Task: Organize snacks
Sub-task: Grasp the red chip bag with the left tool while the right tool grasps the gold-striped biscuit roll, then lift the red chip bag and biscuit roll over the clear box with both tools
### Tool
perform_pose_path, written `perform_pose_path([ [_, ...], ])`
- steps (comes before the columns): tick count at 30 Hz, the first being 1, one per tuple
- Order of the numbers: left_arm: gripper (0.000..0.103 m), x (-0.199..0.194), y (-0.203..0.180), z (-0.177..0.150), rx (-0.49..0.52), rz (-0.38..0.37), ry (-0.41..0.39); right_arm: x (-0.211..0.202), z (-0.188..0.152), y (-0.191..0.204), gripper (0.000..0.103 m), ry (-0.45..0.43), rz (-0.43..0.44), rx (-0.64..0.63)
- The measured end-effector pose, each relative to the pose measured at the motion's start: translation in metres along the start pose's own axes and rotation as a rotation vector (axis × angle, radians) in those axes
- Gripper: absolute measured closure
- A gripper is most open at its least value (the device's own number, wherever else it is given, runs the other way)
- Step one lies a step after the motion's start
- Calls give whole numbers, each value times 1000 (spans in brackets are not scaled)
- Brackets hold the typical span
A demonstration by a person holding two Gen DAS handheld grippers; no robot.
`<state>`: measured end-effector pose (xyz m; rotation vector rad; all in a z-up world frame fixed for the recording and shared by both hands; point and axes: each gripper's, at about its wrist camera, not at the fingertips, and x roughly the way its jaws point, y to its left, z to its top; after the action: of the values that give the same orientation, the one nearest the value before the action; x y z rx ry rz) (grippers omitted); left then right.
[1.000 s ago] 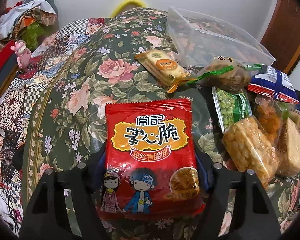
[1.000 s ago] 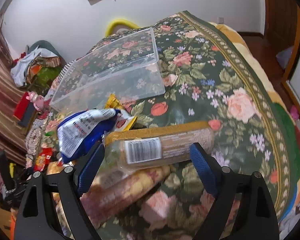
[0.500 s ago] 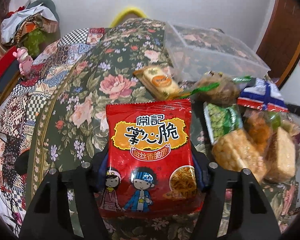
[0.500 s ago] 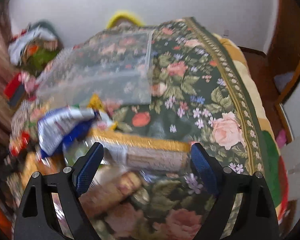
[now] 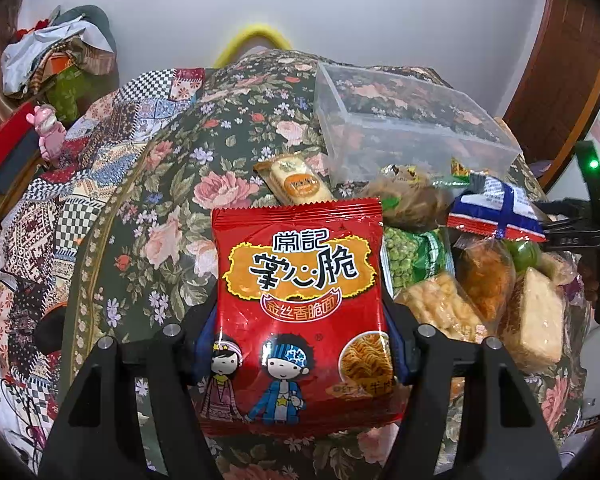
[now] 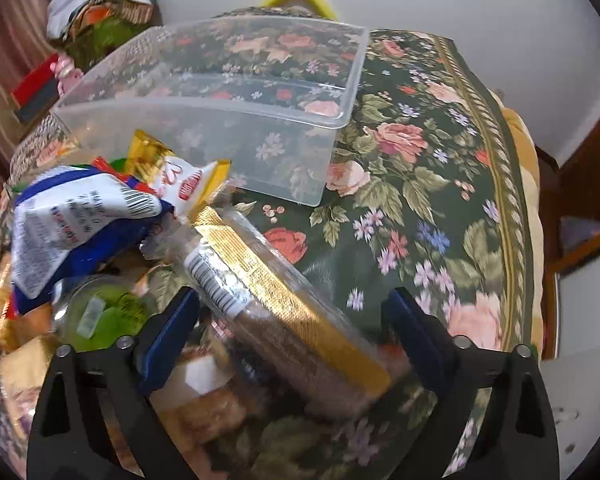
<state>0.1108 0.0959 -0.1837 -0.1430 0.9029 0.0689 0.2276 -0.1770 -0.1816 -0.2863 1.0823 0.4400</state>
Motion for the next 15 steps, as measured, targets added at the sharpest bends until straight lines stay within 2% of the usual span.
perform_pose_path([
  [1,37,-2,-1,1,-1,0,-4,3,0,-2,26,11,20,6],
  [2,37,-4,-1,3,-2,-1,-9,5,-1,-5,27,18,48,20],
  [10,37,-10,-15,16,20,-15,-37,-8,-17,-21,61,-19,44,69],
  [15,37,-17,-25,29,29,-32,-67,-16,-27,-29,66,-40,33,134],
])
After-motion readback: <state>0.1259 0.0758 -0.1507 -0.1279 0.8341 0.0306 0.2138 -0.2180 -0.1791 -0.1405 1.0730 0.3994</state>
